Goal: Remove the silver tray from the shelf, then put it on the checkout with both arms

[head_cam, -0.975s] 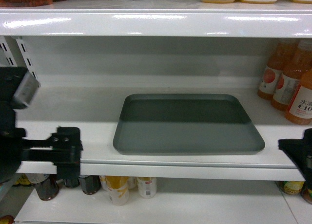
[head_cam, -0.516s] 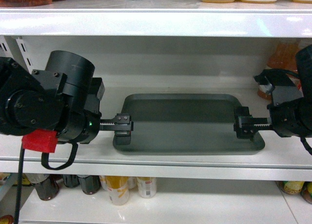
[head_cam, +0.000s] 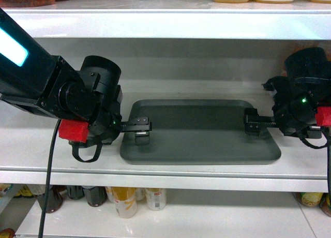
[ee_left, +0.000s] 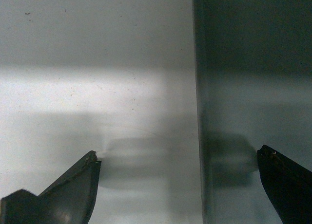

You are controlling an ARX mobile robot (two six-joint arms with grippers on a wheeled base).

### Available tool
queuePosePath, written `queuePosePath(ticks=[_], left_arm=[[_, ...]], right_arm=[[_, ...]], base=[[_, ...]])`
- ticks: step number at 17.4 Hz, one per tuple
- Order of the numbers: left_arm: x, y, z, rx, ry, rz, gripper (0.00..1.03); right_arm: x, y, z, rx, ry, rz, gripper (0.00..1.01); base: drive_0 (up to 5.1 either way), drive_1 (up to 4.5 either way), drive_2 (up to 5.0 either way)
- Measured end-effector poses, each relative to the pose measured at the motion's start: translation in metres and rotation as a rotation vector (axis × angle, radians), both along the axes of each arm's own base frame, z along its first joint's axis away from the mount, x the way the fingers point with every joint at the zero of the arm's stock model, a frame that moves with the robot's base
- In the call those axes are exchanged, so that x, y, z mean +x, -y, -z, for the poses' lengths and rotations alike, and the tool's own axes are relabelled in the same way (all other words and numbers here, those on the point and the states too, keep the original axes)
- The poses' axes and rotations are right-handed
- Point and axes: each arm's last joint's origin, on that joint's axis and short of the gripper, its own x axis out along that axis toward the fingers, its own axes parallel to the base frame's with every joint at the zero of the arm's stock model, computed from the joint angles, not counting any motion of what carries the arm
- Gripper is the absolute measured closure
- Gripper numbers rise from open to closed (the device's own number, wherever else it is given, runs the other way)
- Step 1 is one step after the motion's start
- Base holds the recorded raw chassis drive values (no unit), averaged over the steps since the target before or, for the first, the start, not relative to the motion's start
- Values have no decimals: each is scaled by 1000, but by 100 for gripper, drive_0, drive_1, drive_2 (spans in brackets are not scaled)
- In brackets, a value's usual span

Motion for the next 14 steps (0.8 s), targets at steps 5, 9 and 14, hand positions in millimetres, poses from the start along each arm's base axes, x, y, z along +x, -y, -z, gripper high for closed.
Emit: queuePosePath(ticks=[5,9,14], left_arm=[[-2,6,1,12,-32,20,24],[-4,5,3,-10,-57,10,56],[-11,4,3,-60,-56,-12,97]], right_arm=[[2,-1,1,0,-19,-16,28],[-1,-3,4,8,-32,-32,60],[-12,-1,6,-15,-7,-19,98]], base=[[0,0,0],[0,0,0],[0,0,0]])
